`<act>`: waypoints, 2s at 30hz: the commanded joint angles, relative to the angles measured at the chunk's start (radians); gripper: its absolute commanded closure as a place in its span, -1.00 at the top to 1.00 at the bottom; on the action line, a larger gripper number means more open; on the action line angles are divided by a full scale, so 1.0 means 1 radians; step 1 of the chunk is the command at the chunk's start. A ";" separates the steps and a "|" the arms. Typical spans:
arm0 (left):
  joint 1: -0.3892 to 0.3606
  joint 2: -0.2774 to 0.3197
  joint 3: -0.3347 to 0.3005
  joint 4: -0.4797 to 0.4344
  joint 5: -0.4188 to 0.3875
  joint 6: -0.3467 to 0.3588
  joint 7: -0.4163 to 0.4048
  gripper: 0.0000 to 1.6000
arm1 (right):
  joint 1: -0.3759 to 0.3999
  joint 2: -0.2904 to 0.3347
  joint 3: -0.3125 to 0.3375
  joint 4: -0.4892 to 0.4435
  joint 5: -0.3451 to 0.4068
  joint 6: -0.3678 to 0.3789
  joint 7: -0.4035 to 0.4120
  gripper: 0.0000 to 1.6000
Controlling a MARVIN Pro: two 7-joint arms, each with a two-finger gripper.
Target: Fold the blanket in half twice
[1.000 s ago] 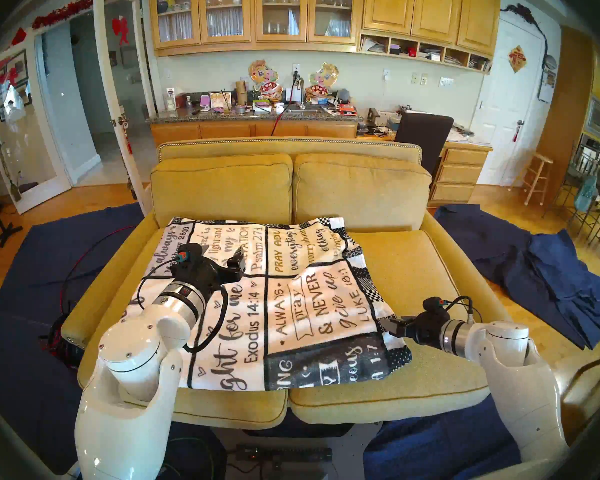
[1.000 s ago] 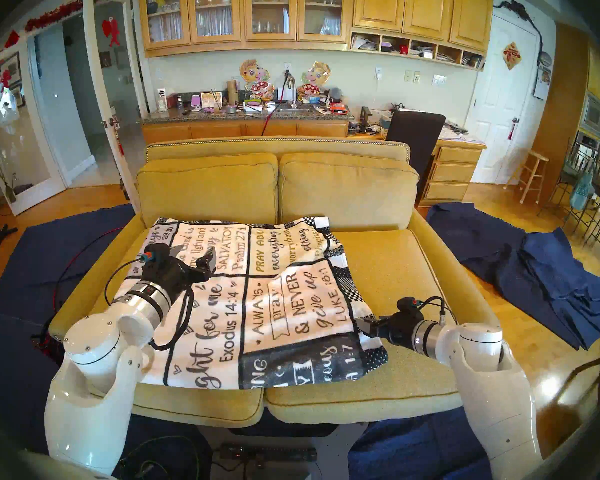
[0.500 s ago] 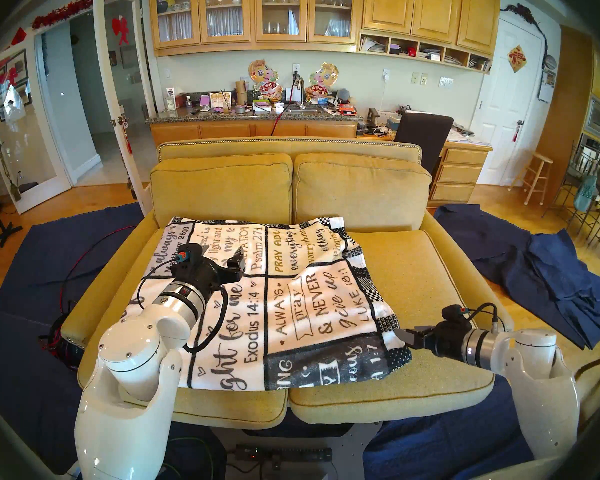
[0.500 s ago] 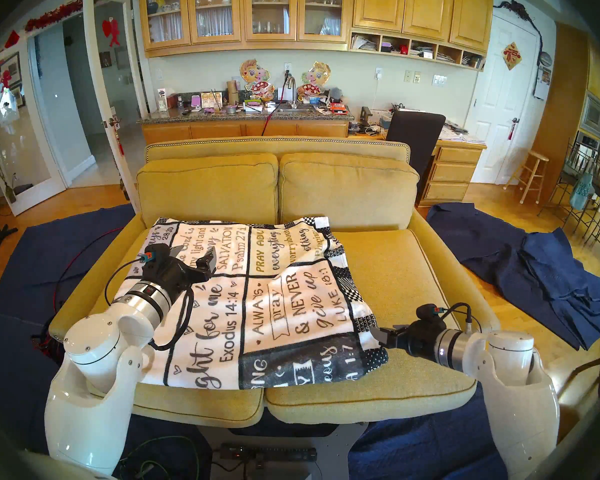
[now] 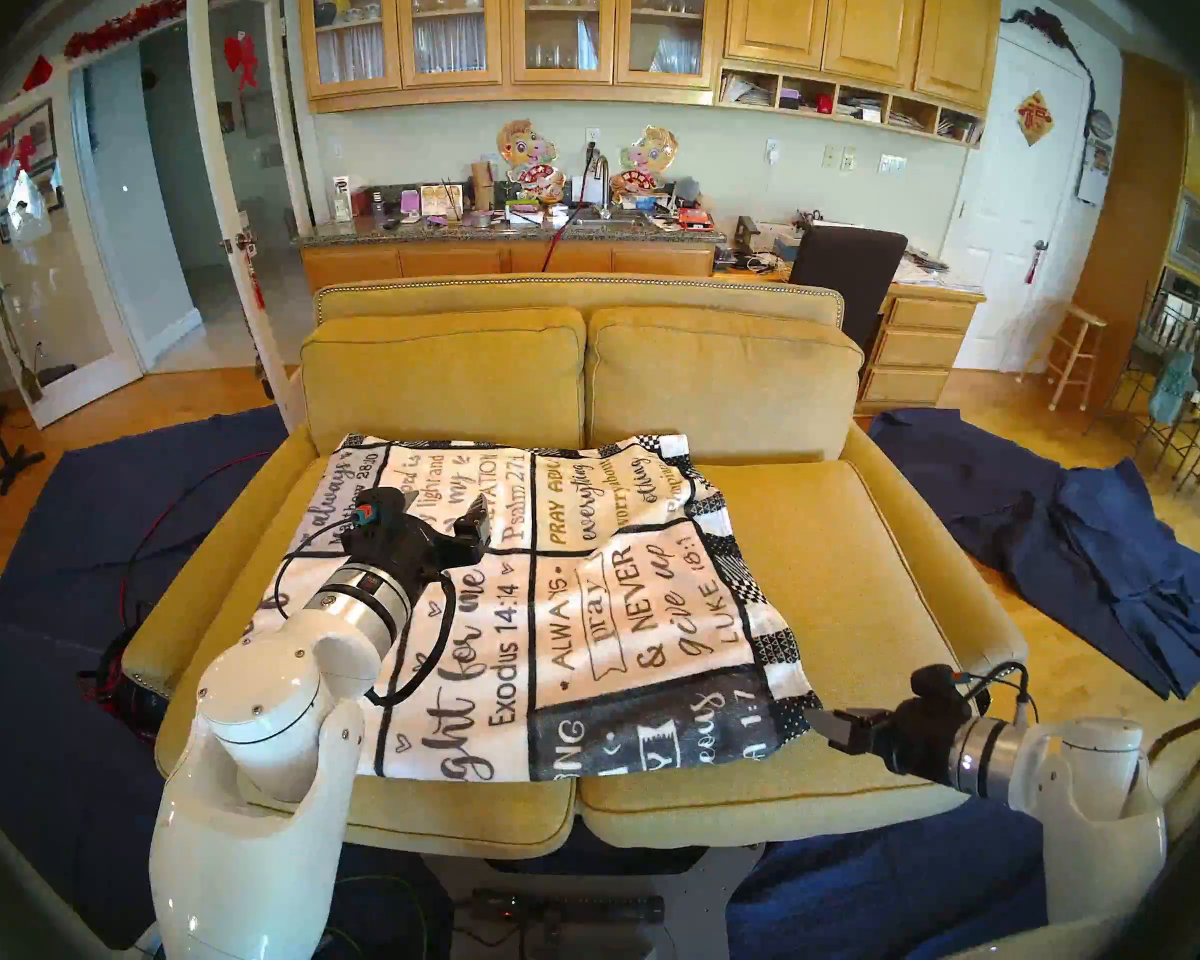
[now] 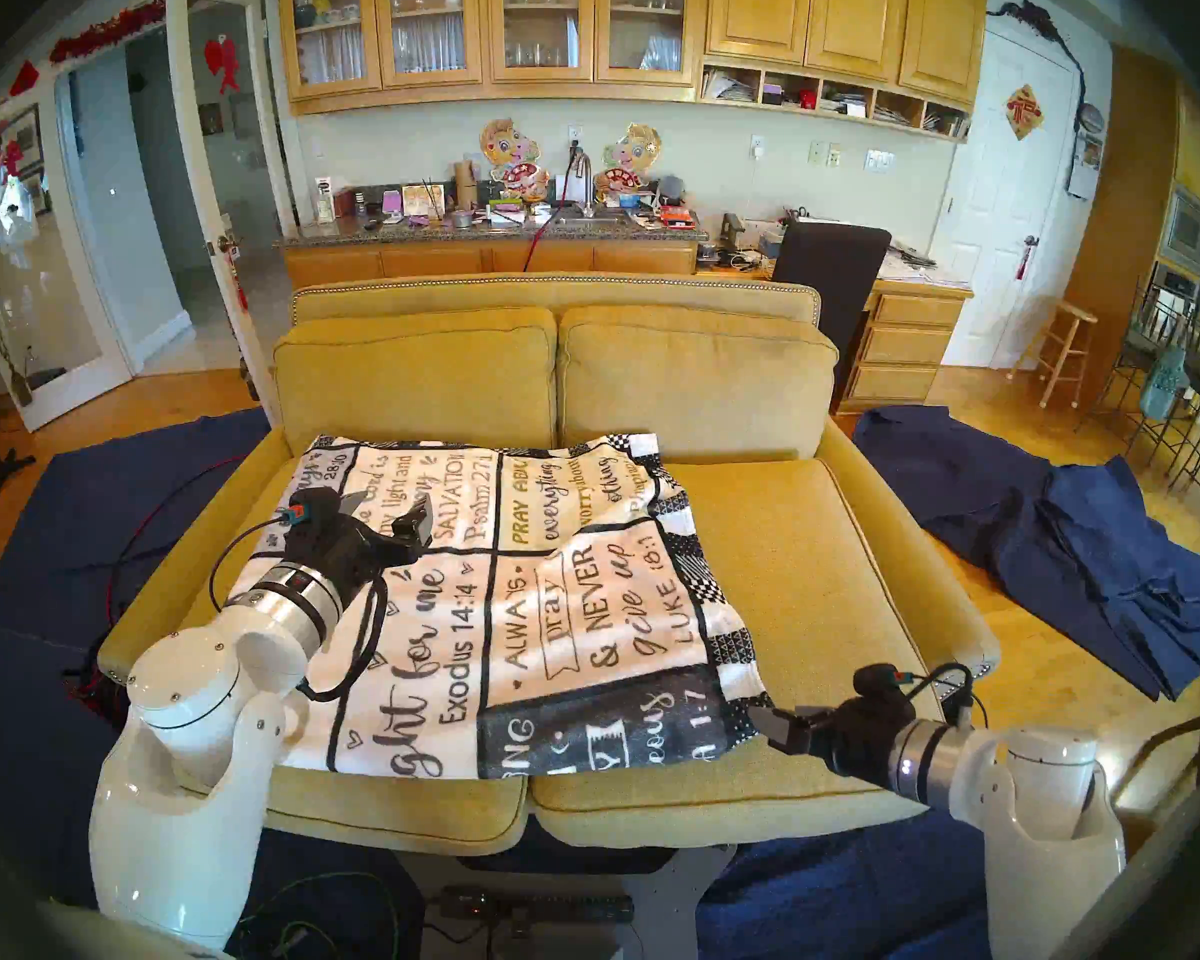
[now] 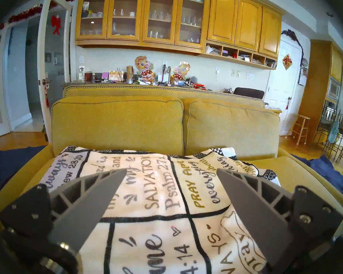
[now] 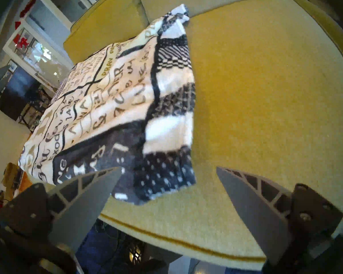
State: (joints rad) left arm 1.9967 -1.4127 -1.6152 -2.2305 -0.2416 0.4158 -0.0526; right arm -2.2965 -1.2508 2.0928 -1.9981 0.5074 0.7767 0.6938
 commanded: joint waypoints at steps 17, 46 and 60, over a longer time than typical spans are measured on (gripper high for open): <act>-0.020 -0.008 0.001 -0.031 0.004 -0.014 -0.002 1.00 | -0.094 -0.115 0.046 0.073 -0.022 -0.308 0.233 1.00; -0.020 -0.017 -0.002 -0.031 0.012 -0.012 -0.010 1.00 | 0.170 -0.091 -0.085 0.244 0.031 -0.239 0.117 1.00; -0.020 -0.021 -0.003 -0.032 0.016 -0.013 -0.014 1.00 | 0.227 -0.071 -0.168 0.301 0.024 -0.149 0.112 1.00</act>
State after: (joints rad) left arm 1.9966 -1.4320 -1.6206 -2.2309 -0.2259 0.4169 -0.0656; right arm -2.1159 -1.3353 1.9479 -1.7016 0.5320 0.6059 0.8041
